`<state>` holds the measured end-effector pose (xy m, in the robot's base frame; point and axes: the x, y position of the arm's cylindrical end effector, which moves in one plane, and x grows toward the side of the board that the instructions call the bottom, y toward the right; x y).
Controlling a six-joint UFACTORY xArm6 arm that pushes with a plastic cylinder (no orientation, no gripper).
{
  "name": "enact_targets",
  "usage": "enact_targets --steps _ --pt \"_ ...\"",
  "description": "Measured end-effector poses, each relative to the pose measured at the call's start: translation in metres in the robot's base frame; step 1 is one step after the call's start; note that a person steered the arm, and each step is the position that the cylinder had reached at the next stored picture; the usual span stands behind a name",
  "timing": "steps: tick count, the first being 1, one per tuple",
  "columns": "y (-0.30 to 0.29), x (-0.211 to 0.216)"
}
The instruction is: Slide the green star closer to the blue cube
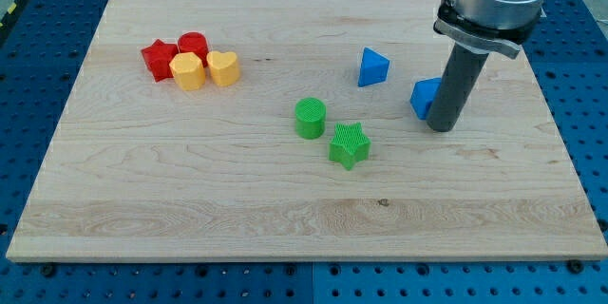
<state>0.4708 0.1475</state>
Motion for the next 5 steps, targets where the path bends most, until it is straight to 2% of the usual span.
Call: enact_targets --steps 1,2,5 --pt "-0.047 0.0" --pt "-0.059 -0.011" --pt "0.015 -0.034"
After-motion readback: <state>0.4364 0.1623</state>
